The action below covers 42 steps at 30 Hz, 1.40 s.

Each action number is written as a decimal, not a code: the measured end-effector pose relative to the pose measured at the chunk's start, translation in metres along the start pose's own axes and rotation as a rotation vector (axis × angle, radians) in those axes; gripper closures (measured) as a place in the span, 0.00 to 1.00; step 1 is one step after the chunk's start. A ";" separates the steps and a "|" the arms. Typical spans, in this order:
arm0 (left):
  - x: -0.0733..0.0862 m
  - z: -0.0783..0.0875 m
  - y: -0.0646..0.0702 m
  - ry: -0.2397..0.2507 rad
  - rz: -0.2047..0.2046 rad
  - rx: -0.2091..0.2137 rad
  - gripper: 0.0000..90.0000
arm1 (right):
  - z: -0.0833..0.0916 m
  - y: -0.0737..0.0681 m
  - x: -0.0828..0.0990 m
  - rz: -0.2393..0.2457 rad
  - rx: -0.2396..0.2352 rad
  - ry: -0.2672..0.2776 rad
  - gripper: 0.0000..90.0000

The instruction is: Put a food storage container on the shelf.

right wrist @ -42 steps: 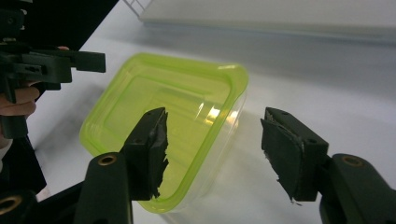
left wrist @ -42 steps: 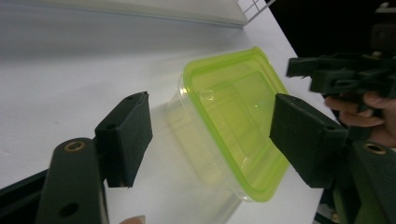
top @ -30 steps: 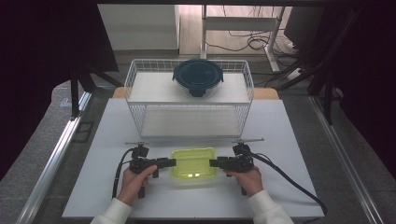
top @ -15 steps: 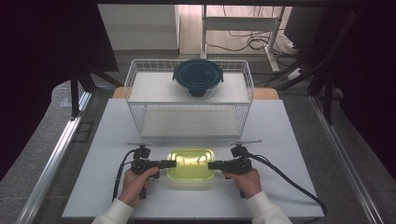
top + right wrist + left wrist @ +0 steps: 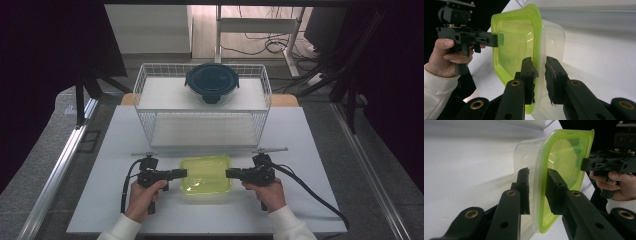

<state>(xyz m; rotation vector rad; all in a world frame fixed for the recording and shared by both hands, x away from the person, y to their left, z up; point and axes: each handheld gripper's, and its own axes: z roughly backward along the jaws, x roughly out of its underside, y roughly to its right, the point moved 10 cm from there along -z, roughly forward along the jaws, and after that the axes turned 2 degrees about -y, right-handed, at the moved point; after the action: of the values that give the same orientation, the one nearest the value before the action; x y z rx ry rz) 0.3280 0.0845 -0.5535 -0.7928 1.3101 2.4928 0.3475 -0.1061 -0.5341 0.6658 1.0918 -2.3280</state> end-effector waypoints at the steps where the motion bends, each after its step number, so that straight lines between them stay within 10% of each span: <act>1: -0.001 0.001 0.001 0.004 -0.004 0.000 0.83 | 0.001 -0.001 -0.001 0.001 0.000 0.006 0.84; 42: -0.031 0.036 0.050 0.106 -0.129 0.040 0.84 | 0.042 -0.048 -0.036 0.188 0.022 0.107 0.84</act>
<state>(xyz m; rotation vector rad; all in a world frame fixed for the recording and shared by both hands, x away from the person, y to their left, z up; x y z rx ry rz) 0.3194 0.0868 -0.4854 -0.9791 1.2939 2.3464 0.3367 -0.1053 -0.4619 0.8718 1.0045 -2.1681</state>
